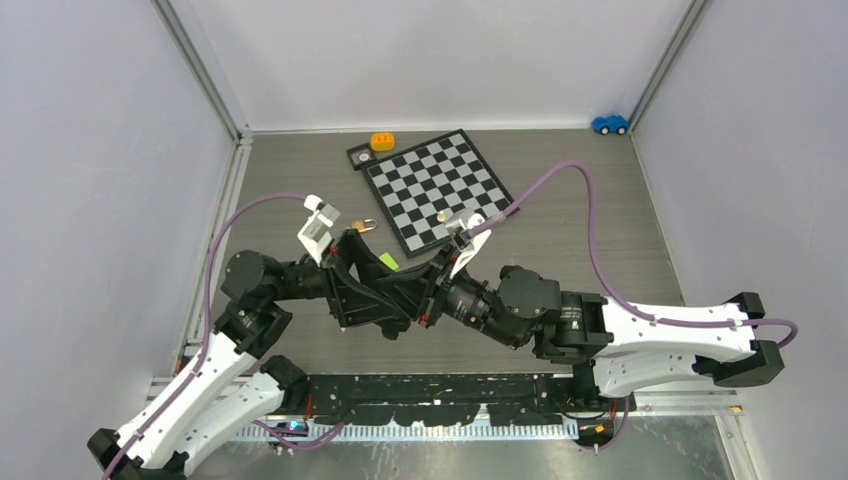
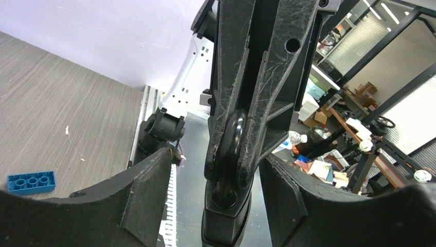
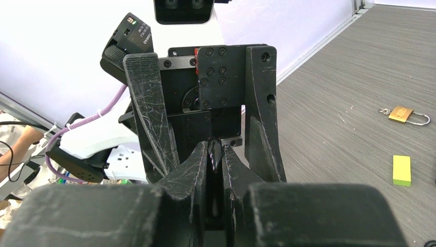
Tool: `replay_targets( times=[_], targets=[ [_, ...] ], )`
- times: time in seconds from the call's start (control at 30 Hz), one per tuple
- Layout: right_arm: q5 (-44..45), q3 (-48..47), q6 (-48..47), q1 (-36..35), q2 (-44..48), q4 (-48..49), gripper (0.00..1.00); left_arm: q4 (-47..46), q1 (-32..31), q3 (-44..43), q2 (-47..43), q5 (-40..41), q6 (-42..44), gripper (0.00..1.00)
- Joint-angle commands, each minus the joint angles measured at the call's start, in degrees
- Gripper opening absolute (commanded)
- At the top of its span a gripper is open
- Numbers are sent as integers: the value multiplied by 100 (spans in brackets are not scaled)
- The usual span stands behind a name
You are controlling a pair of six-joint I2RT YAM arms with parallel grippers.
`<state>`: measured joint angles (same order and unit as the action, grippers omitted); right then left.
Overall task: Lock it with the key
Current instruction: Lock the lock.
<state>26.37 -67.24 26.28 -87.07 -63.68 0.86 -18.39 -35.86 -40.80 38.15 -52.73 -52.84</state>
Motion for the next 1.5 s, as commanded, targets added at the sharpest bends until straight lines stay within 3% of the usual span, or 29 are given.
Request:
replay_targets(
  times=[0.0,0.13,0.57,0.83,1.07,1.47],
  targets=[
    [-448,50,63,-10,-66,379,0,-782,71,-38,157,302,-355,64],
    [-448,28,-78,40,-32,341,0,-890,75,-48,227,127,-465,57],
    [-287,-21,-343,253,105,160,0,-903,70,2,175,17,-552,59],
    [-200,-17,-331,399,163,157,0,-903,70,9,144,81,-522,68],
    [-501,120,-35,681,250,246,0,-913,71,-51,75,121,-489,73],
    [-1352,163,562,1153,513,925,0,-823,71,107,-4,103,-385,72]
  ],
)
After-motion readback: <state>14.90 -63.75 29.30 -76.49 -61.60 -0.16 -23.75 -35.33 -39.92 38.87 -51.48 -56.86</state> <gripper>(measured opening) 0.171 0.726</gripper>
